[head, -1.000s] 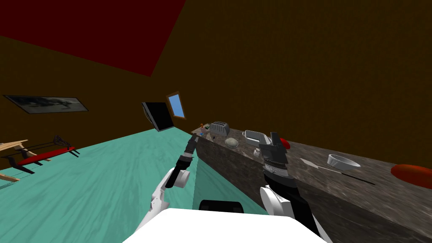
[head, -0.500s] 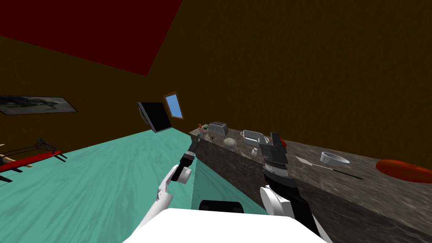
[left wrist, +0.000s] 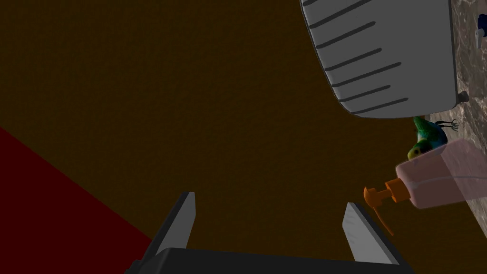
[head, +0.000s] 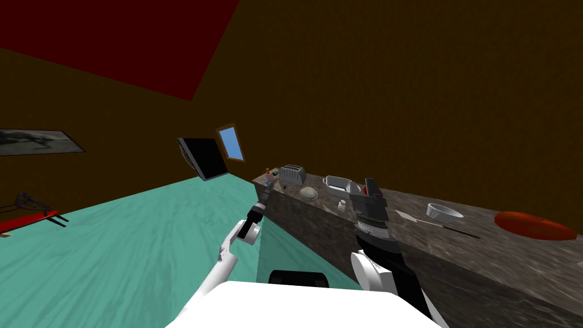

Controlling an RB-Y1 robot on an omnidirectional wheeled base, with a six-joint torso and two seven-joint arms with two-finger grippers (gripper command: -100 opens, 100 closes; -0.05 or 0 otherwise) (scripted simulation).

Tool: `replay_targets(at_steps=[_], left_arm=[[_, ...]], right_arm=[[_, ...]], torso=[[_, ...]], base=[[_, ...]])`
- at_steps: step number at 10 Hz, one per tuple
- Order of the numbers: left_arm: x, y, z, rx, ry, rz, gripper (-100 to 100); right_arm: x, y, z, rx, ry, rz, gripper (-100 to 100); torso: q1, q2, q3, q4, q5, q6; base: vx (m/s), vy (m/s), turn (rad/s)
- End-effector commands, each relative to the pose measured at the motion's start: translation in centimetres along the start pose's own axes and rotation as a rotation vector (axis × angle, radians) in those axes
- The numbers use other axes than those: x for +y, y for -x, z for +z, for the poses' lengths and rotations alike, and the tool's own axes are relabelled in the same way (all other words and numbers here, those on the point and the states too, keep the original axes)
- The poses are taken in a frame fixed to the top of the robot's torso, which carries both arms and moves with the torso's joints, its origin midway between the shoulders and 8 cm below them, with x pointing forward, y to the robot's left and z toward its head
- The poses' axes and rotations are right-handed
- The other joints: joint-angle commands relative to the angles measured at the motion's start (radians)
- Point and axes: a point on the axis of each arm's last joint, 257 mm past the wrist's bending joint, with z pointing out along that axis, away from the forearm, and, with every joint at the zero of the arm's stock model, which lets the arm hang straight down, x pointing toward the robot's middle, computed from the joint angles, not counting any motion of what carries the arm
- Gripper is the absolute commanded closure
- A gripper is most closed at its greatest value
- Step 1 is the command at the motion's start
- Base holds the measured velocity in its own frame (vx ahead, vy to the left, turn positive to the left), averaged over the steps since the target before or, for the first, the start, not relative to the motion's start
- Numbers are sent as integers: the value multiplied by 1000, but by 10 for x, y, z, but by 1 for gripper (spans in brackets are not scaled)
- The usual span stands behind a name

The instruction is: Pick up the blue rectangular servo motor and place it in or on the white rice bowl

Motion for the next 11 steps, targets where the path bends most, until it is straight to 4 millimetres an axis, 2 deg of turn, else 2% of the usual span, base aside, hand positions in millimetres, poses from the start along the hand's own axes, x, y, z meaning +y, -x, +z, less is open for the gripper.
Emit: replay_targets(at_steps=[1, 3, 7, 11], left_arm=[[17, -8, 9, 30, 44, 56, -100], [31, -13, 12, 52, 80, 93, -100], [78, -30, 20, 132, 197, 246, -100], [120, -40, 18, 206, 302, 393, -100]], right_arm=[[0, 0, 0, 0, 0, 0, 0], [0, 0, 0, 0, 0, 0, 0], [0, 0, 0, 0, 0, 0, 0], [0, 0, 0, 0, 0, 0, 0]], torso=[[0, 0, 0, 0, 0, 0], [0, -3, -2, -1, 0, 0], [0, -3, -2, -1, 0, 0], [2, -5, -3, -1, 0, 0]], base=[[56, -14, -100], [74, 3, -61], [80, -2, -84], [117, 22, -80]])
